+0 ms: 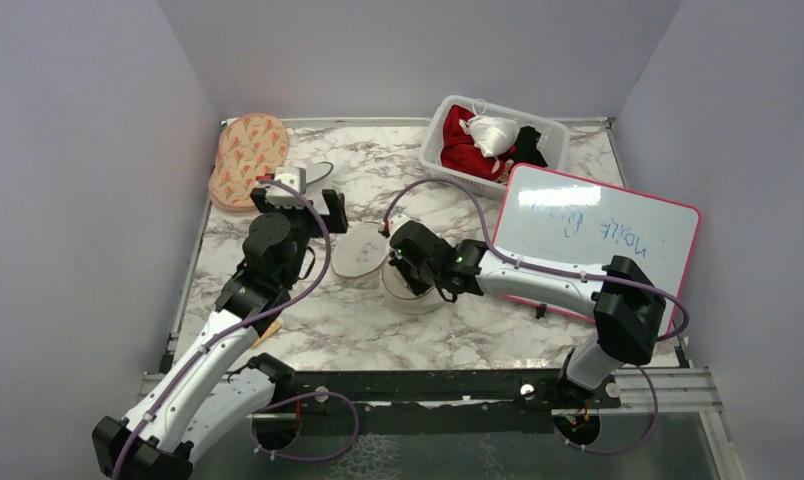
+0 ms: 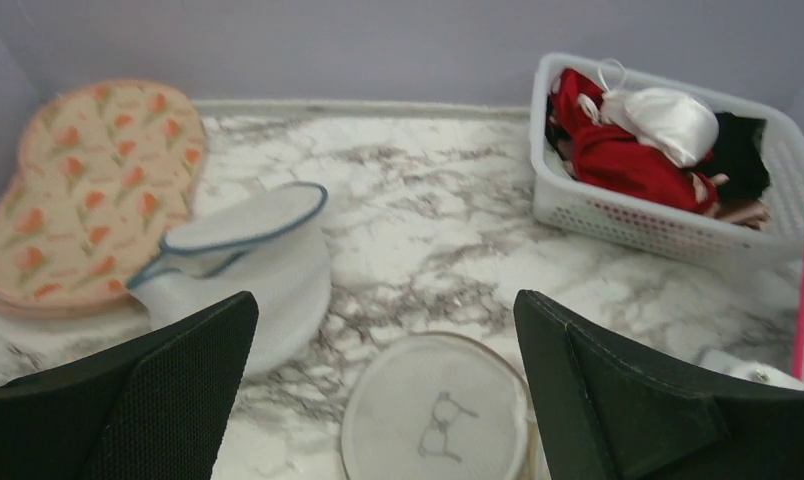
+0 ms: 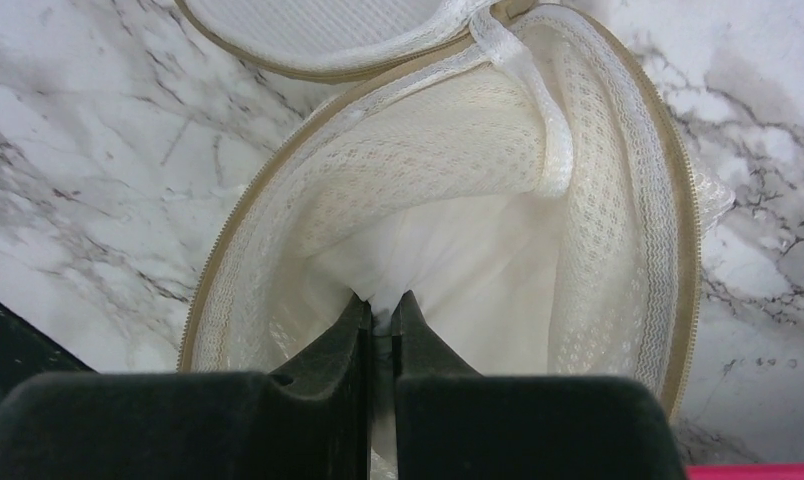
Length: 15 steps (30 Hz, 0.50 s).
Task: Unzip the laundry bag and remove the bra
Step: Pick up the bra from the laundry bag.
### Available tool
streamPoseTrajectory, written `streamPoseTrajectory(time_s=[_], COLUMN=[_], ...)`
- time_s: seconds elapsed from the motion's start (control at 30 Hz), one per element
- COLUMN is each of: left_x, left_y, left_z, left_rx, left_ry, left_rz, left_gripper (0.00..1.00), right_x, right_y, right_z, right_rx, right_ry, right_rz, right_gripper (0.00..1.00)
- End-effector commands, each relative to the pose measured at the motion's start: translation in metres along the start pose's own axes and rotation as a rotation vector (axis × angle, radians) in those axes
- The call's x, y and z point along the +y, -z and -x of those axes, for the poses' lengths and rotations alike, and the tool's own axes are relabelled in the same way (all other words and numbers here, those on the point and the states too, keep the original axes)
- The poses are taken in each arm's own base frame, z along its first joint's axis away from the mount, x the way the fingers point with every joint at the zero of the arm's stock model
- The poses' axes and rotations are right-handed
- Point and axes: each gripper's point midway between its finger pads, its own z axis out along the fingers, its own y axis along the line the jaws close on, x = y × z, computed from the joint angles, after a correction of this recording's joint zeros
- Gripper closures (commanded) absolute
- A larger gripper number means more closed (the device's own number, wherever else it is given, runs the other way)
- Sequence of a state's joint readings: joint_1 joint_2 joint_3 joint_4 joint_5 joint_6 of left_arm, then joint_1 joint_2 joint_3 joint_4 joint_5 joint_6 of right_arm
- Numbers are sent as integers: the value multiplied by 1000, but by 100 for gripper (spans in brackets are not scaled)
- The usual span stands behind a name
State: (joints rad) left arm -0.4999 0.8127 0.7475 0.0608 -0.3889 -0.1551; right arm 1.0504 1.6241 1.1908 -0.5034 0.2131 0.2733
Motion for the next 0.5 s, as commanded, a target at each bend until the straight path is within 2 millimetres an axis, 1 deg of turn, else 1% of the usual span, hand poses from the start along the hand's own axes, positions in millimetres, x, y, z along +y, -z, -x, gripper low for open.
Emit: streamPoseTrajectory(time_s=[0.0,0.07,0.13,0.2,0.27,0.3,0.33,0.4,0.47], left_x=[-27,-35,-39,-53,-71,-79,-87,-96,-101], left_y=[45,61,73,81,87,90,93,96,96], left_z=[-49,-65,-83,-104,-125,-141,-150,-163,-169], left_rx=[173,218,272,333,409,457,490,529,530], left_ry=[242,312,390,470,566,610,655,729,785], left_rz=[-169,-225,-247,-307,-387,-417,-447,-488,-508], left_gripper=[6,13,21,28,30,30,30,30,31], right_x=[-5,-6,-7,-8,-9,-9,-9,-9,-8], right_y=[-4,-4,-4,-3,-1,0,2,4,5], right_z=[2,2,1,-1,0,0,0,0,-1], right_rx=[-62,-77,-94,-108,-118,-119,-124,-135,-143], right_ry=[-45,-44,-41,-43,-45,-46,-48,-52,-57], right_rz=[-18,-13,-7,1,7,7,9,16,25], right_gripper=[99,99,99,99,99,99,99,99,99])
